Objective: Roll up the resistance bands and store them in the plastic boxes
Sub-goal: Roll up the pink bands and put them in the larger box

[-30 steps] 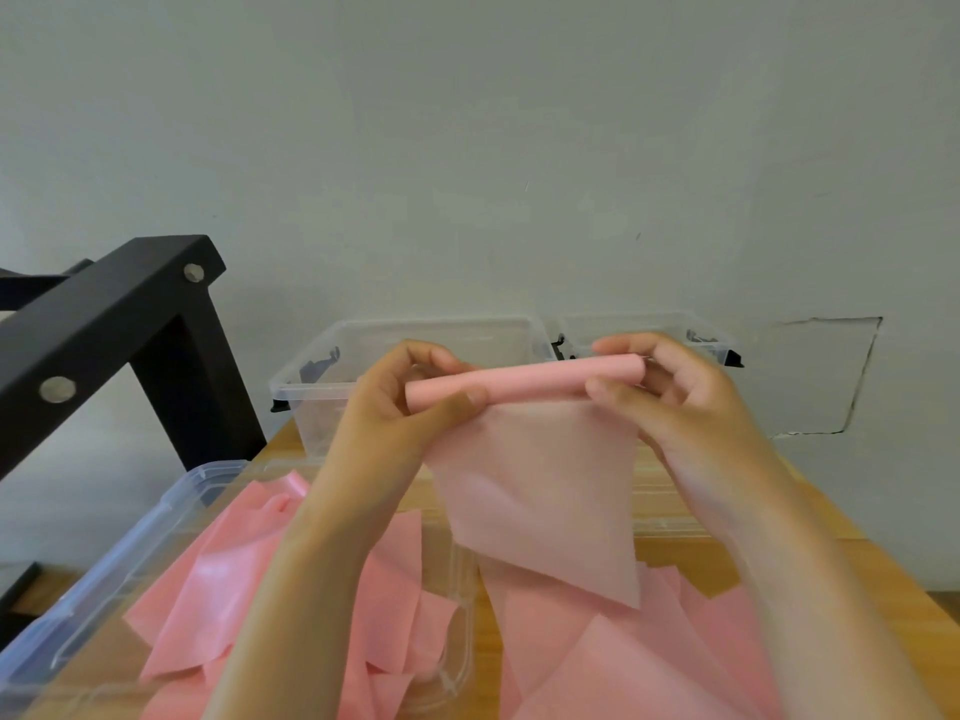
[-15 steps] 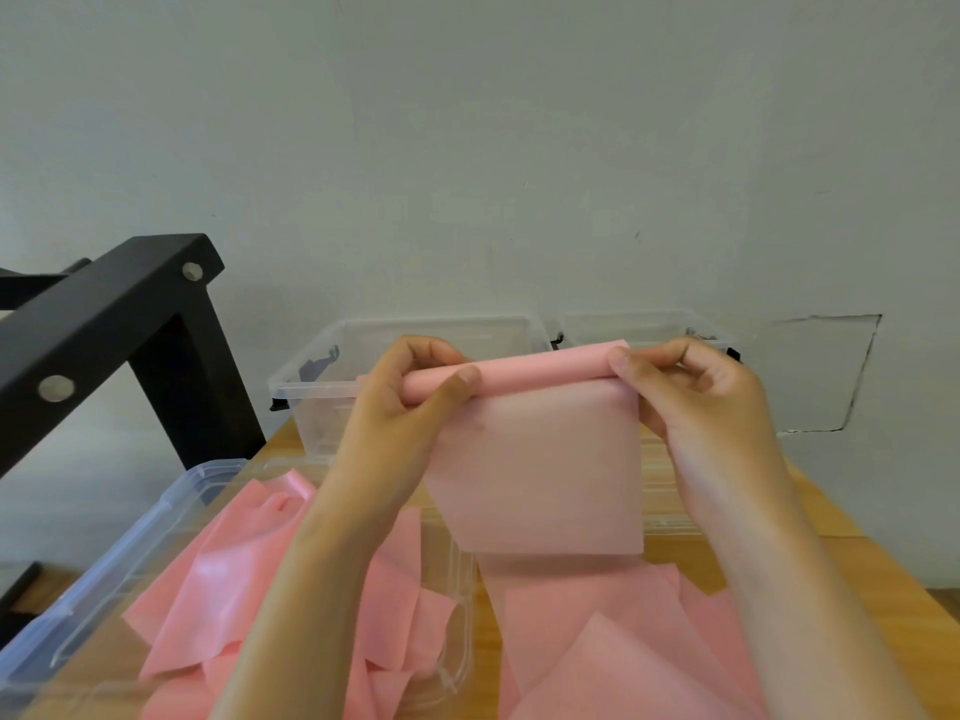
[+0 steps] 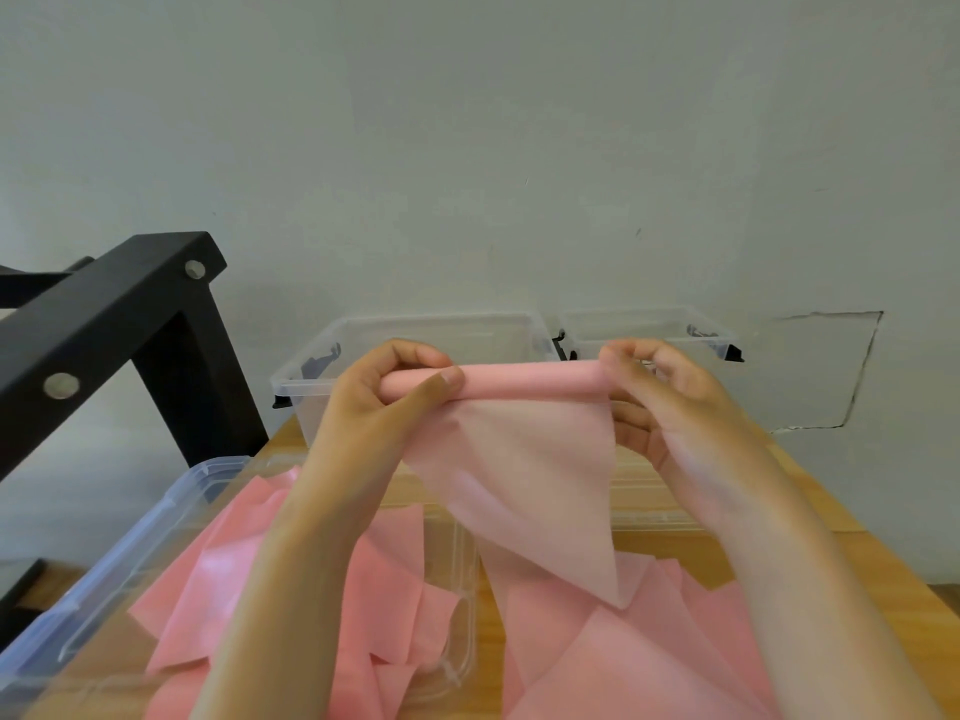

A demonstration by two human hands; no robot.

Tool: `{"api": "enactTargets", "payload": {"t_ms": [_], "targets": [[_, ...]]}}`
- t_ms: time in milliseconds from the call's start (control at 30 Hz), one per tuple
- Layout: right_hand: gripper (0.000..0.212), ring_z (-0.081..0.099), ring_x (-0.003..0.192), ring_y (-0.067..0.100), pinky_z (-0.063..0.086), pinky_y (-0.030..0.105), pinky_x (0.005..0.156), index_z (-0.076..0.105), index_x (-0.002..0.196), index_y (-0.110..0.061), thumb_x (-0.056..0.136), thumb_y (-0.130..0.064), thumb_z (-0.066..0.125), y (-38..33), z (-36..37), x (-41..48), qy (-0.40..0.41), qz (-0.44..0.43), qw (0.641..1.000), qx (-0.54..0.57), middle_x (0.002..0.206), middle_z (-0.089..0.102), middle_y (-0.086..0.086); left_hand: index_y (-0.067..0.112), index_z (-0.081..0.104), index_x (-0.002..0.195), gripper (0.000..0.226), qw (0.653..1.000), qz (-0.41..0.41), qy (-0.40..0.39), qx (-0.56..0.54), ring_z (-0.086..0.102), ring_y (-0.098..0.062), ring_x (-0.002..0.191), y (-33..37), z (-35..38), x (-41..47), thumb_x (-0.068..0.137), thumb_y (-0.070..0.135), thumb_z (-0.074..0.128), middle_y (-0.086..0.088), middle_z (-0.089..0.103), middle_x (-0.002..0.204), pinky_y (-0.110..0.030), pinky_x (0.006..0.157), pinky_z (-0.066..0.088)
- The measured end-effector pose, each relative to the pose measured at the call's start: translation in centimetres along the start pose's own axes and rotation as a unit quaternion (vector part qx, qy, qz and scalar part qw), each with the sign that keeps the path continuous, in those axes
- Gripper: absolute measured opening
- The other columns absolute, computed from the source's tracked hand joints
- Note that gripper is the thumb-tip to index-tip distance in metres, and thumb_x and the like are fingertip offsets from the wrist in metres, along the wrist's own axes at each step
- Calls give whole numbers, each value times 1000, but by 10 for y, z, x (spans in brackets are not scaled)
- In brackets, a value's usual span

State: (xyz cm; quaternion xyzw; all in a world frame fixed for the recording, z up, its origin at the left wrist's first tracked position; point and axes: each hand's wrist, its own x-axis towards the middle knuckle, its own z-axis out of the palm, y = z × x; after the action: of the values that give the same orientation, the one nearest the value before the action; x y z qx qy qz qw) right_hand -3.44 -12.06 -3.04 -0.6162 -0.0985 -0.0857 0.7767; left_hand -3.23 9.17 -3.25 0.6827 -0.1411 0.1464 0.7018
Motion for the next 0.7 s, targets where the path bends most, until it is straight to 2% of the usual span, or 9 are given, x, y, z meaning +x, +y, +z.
{"api": "enactTargets", "payload": {"t_ms": [67, 167, 300, 367, 433, 500, 567, 633, 700], "targets": [[31, 66, 71, 10, 51, 20, 59, 68, 95, -19, 68, -34, 72, 2, 1, 0, -7, 4, 999, -43, 84, 69, -1, 28, 64, 76, 7, 1000, 8, -7, 4, 58, -11, 72, -1, 2, -1, 74, 28, 70, 5, 66, 81, -23, 65, 46], [6, 64, 72, 10, 50, 19, 61, 71, 86, -14, 81, -14, 69, 2, 1, -2, -31, -27, 997, -62, 79, 70, 0, 28, 64, 76, 6, 1000, 5, -11, 9, 58, -11, 71, -1, 3, -1, 75, 29, 69, 6, 65, 81, -20, 62, 46], [15, 64, 73, 8, 49, 16, 63, 69, 86, -14, 77, -3, 72, -1, -3, -2, -53, -84, 991, -88, 78, 72, -1, 24, 63, 84, 6, 999, -9, -21, 40, 54, -9, 73, -2, 2, 0, 88, 28, 67, 9, 61, 84, -23, 63, 40], [20, 64, 72, 4, 48, 12, 64, 67, 87, -12, 75, 4, 71, -2, -4, -3, -61, -104, 987, -103, 77, 71, -5, 22, 62, 86, 7, 996, 0, -27, 84, 53, -5, 71, -4, 2, 0, 92, 25, 60, 13, 60, 80, -17, 62, 40], [26, 65, 74, 4, 49, 13, 67, 67, 86, -14, 75, 9, 71, -2, -5, -3, -63, -114, 984, -118, 78, 71, -5, 22, 62, 84, 5, 996, 8, -30, 82, 54, -4, 72, -3, 1, -1, 88, 21, 64, 12, 61, 80, -12, 60, 41], [29, 66, 78, 7, 50, 16, 70, 66, 92, -17, 75, 6, 72, -2, -7, -3, -66, -95, 986, -120, 83, 72, -3, 24, 63, 81, 13, 998, 18, -31, 42, 57, -9, 75, -2, 0, -1, 80, 17, 74, 7, 64, 84, -15, 62, 45], [29, 66, 79, 10, 49, 21, 72, 66, 98, -21, 75, -8, 77, -2, -6, -3, -77, -44, 989, -119, 86, 73, 2, 26, 63, 80, 22, 999, 33, -32, 8, 60, -12, 80, 0, 0, -1, 71, 15, 80, 4, 66, 88, -20, 67, 48], [18, 65, 75, 10, 48, 23, 69, 69, 93, -20, 78, -17, 77, 0, -4, -4, -69, -25, 990, -121, 81, 73, 0, 24, 61, 85, 23, 998, 44, -33, -12, 61, -14, 85, 0, 0, 0, 70, 15, 76, 1, 67, 93, -26, 72, 48], [8, 64, 73, 7, 47, 20, 67, 71, 86, -18, 79, -16, 74, 1, -1, -3, -43, -56, 990, -119, 77, 71, -5, 23, 60, 90, 24, 998, 30, -32, -34, 61, -14, 84, 1, 1, -1, 72, 18, 75, 0, 66, 94, -26, 71, 48]]}}
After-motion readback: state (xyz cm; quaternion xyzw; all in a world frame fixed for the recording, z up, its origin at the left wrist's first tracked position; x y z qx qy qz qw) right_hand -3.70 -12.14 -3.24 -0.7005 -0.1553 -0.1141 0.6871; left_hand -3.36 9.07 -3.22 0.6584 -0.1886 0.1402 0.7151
